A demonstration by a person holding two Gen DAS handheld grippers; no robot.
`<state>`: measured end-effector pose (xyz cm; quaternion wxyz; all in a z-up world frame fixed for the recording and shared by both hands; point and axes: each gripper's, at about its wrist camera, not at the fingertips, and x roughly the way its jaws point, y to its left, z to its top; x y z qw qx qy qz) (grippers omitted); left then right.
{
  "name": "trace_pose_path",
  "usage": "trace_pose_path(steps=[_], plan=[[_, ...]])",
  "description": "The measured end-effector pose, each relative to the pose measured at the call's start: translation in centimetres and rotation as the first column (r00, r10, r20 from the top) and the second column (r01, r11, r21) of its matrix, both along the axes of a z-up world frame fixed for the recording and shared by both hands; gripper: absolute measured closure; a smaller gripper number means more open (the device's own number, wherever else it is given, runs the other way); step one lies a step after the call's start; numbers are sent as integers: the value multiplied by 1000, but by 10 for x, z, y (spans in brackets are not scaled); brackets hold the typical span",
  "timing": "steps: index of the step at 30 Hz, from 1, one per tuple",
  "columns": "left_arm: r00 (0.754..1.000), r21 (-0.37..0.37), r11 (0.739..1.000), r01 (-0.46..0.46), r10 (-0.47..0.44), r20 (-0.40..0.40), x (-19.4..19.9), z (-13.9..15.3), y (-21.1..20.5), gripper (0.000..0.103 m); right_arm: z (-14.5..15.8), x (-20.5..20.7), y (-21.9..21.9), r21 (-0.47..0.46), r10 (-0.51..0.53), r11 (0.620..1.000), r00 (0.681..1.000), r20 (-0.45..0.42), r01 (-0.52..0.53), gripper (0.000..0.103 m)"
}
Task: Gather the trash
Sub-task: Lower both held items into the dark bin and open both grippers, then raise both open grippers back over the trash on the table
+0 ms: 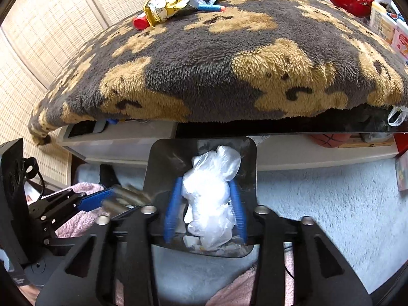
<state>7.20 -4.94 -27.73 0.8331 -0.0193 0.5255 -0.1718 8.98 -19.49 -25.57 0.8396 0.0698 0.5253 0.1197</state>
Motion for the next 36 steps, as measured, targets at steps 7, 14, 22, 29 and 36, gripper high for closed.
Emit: trace_pose_path(steps=[7, 14, 22, 29, 36], plan=[[1000, 12, 1000, -10, 10, 21, -1, 9, 4, 43, 4, 1, -3, 4, -16, 1000, 1000, 7, 16, 51], [999, 6, 1000, -20, 20, 34, 0, 16, 10, 41, 7, 1, -6, 7, -35, 999, 999, 16, 35, 45], [998, 6, 1000, -28, 28, 60, 7, 27, 15, 41, 17, 8, -14, 20, -50, 999, 998, 39, 49, 44], [993, 14, 998, -61, 59, 104, 33, 45, 27, 41, 46, 35, -25, 13, -70, 998, 991, 113, 69, 44], [982, 41, 993, -108, 101, 158, 80, 63, 35, 41, 67, 89, -28, -5, -64, 998, 982, 180, 66, 44]])
